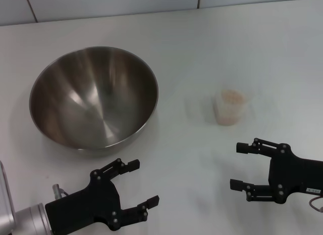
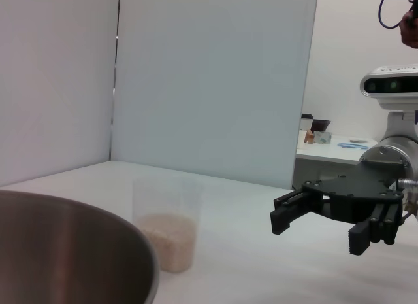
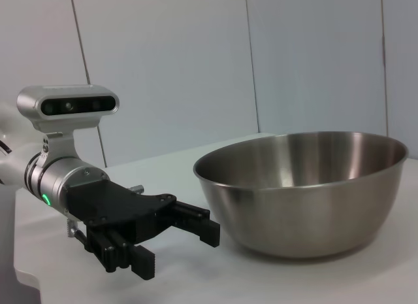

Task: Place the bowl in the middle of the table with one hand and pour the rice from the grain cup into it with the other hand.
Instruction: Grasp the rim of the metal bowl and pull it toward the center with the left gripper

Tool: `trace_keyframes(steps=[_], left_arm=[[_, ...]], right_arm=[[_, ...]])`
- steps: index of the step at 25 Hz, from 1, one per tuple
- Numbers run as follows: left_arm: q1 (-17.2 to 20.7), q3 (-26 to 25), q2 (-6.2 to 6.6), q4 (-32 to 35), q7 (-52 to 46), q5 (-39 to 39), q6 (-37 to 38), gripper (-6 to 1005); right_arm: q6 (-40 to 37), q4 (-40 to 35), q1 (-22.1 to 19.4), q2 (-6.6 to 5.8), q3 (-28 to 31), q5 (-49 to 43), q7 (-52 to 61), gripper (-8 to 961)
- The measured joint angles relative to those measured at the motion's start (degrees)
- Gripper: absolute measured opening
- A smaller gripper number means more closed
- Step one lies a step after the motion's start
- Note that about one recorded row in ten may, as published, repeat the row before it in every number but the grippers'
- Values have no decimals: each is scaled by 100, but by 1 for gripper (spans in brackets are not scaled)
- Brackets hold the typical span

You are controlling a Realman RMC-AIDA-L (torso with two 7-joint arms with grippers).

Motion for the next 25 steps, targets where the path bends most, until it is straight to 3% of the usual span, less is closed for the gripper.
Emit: trace_keyframes(steps=[9,13,14,15,18,21,25], left_arm=[[22,-24,2,7,0,-19,212,845],[92,-536,82,-33,-3,-63,1482,838],[157,-1032,181,-4,-133,-67,2079,837],[157,-1032,181,-4,-133,-67,2079,835],[192,-1979,392,161,-870,-54,2286,831],[162,-2879,649,365,-1631,-8,1653,826],[458,-3217,969,1777,-2293,70,233,819]], right_arm=[[0,0,14,3,-11,0,4,839],[0,0,6,2,-2,0,5,839],[0,0,-4,2,-2,0,6,839],[0,0,-4,2,-2,0,6,839],[0,0,-20,4,0,0,7,839],[0,0,-23,11,0,0,8,840],[-26,0,-30,17,1,0,29,840]])
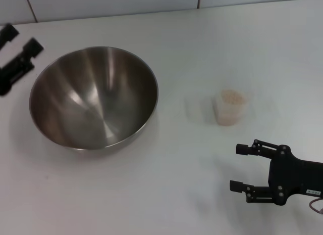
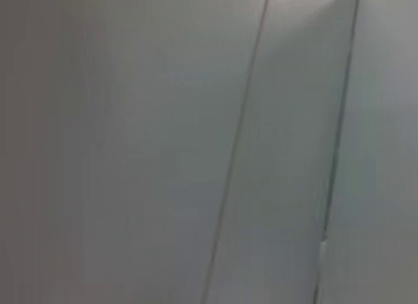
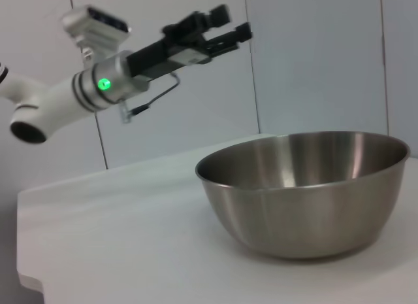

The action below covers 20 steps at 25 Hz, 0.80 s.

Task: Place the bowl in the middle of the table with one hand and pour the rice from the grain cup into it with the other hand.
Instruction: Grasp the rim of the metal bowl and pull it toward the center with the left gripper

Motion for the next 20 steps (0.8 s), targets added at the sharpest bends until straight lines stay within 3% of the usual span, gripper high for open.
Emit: trace_keyframes(steps=[1,2,3,4,5,6,9,10,11,13,14,15,17,18,19,20], left_arm=[[0,0,0,0,0,0,0,818],[441,-103,118,1606,-470,521,-1458,816],[566,-172,123,2115,-679,804,-1921,815],[878,-389,91,3411,-1431,1789,-3153,813],[878,-389,91,3411,-1431,1789,-3153,812],[979,-489,60,3909,-1894,2362,-3614,810],[1052,-884,4,4981,-4026,4667,-4488,805],[1020,-1056,-28,5235,-4831,5524,-4582,804],[1001,-1130,-54,5319,-5188,5914,-4560,802],[891,-1497,-232,5641,-6446,7417,-4212,799],[697,-1898,-471,5755,-7143,8546,-3744,797],[697,-1898,-471,5755,-7143,8546,-3744,796],[417,-2428,-766,5690,-7455,9477,-3053,793],[417,-2428,-766,5690,-7455,9477,-3053,791],[152,-2872,-944,5543,-7471,9969,-2541,789],[79,-2944,-967,5471,-7475,10066,-2443,788]], right_arm=[[-9,0,4,-1,-1,0,12,840],[-16,0,6,-4,-1,0,25,840],[-24,0,10,-8,-1,0,33,840],[-37,0,15,-10,-1,-1,39,840],[-37,0,15,-10,-1,-1,39,840],[-42,0,16,-11,-2,0,39,839],[-47,0,20,-11,-1,-1,40,839],[-47,0,20,-11,-1,-1,40,839],[-47,0,24,-9,-2,-1,40,840],[-47,0,29,-5,-2,0,41,840],[-47,0,32,-4,-1,-1,41,840],[-47,0,32,-4,-1,-1,41,840],[-47,0,34,-4,-1,0,41,839],[-47,0,37,-4,-2,0,41,839],[-42,0,41,-1,-2,0,41,839],[-42,0,41,-1,-2,0,41,839]])
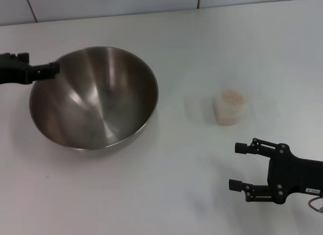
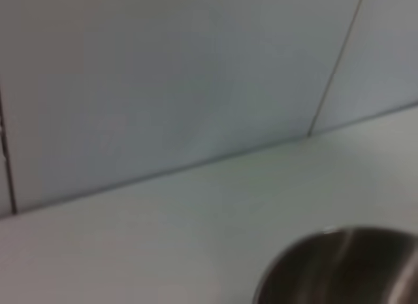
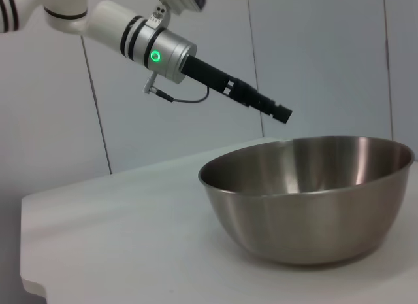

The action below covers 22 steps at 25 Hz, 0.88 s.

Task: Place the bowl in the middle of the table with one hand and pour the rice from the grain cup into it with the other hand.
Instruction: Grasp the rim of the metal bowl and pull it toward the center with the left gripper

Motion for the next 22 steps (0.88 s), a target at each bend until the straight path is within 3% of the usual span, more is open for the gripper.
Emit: trace_keyframes(steps=[9,22], left_arm=[[-500,-109,14,-781,22,506,127,774],[-732,-84,26,-1023,68,741,328,753]], right_arm=[[44,0,11,17,0,0,0,840],[51,0,12,13,0,0,0,840]])
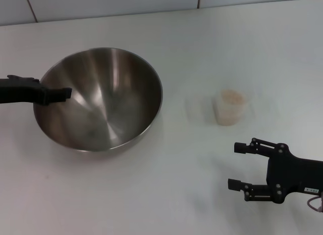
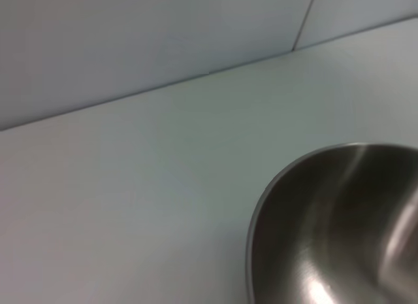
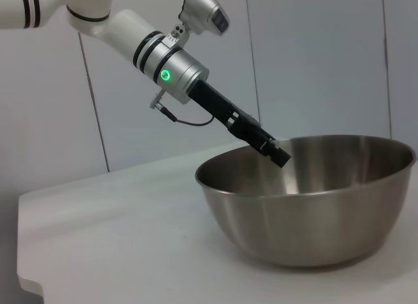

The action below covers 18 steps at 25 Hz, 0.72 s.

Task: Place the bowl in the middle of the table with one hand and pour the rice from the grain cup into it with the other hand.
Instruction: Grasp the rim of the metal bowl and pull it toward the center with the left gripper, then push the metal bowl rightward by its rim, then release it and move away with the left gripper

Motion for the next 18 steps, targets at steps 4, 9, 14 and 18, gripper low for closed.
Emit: trace_keyframes(steps=[4,9,14,18], left_arm=[[-57,19,-4,-24,10,98,22,628],[-117,12,-13,-54,12,112,39,375],[-205,16,-13,-71,14,117,92,211],[-307,-19,-7,-159,15,118,138,126]], right_arm=[[0,0,-2,-4,-2,0,0,839],[0,0,-23,-9,-1,0,-1,839],[0,0,-29,-9,1,0,0,839],[-1,0,-27,-9,-6,0,-1,839]])
